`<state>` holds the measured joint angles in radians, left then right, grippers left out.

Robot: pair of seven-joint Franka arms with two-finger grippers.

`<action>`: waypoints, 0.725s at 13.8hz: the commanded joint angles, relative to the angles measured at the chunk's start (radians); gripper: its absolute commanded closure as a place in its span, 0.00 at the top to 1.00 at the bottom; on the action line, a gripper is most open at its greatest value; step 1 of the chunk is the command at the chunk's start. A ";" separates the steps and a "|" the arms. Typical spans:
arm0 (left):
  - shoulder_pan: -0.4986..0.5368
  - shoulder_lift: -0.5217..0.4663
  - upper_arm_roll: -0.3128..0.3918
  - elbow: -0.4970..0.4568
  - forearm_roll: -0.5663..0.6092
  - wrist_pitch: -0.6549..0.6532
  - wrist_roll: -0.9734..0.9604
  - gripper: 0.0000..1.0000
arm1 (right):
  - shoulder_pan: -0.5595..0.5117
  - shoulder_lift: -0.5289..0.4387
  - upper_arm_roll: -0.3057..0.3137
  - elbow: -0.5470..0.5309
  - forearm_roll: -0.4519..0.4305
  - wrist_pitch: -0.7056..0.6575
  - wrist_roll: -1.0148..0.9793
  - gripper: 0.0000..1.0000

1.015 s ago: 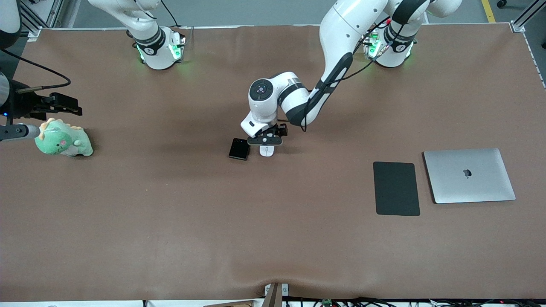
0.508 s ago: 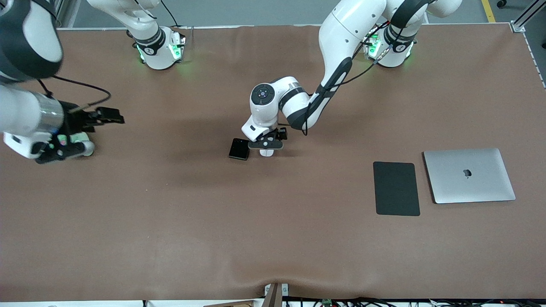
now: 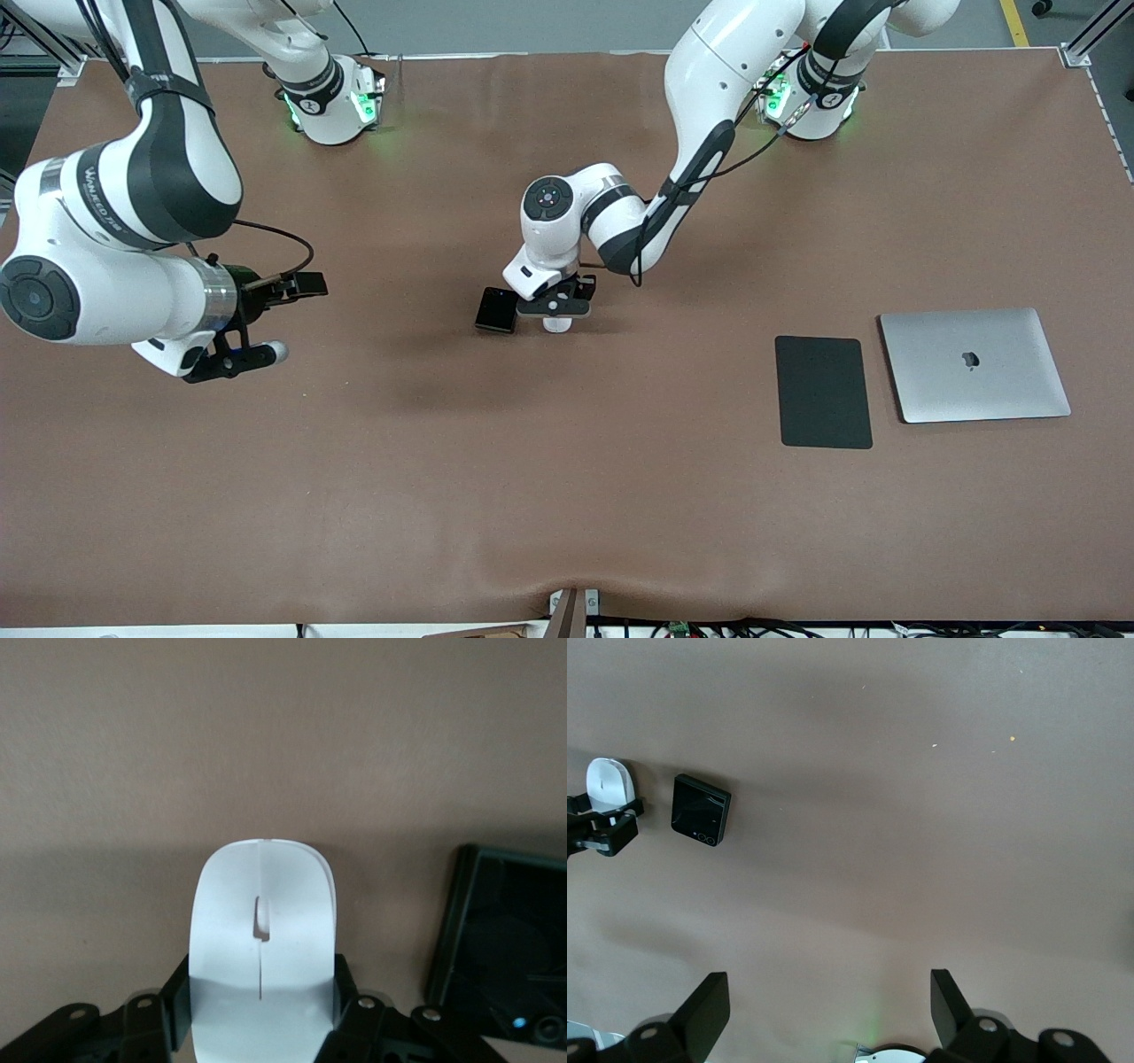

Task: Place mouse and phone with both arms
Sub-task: 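Carry the mouse toward the mouse pad while the right gripper reaches the phone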

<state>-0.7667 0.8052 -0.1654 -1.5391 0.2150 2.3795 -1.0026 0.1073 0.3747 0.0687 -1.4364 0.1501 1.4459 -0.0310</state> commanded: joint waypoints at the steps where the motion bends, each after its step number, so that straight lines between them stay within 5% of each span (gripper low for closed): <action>1: 0.026 -0.072 0.003 -0.010 0.032 -0.019 -0.044 0.12 | 0.005 -0.010 -0.001 -0.002 0.016 -0.004 0.023 1.00; 5: 0.111 -0.171 -0.009 -0.021 0.015 -0.095 -0.039 0.01 | 0.040 0.003 -0.001 -0.018 0.017 0.005 0.132 1.00; 10: 0.227 -0.291 -0.017 -0.019 -0.069 -0.144 -0.031 0.00 | 0.074 0.027 -0.001 -0.044 0.054 0.052 0.184 1.00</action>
<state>-0.5759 0.5850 -0.1695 -1.5268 0.1730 2.2630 -1.0127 0.1733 0.3848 0.0708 -1.4699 0.1660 1.4611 0.1323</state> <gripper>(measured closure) 0.383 0.000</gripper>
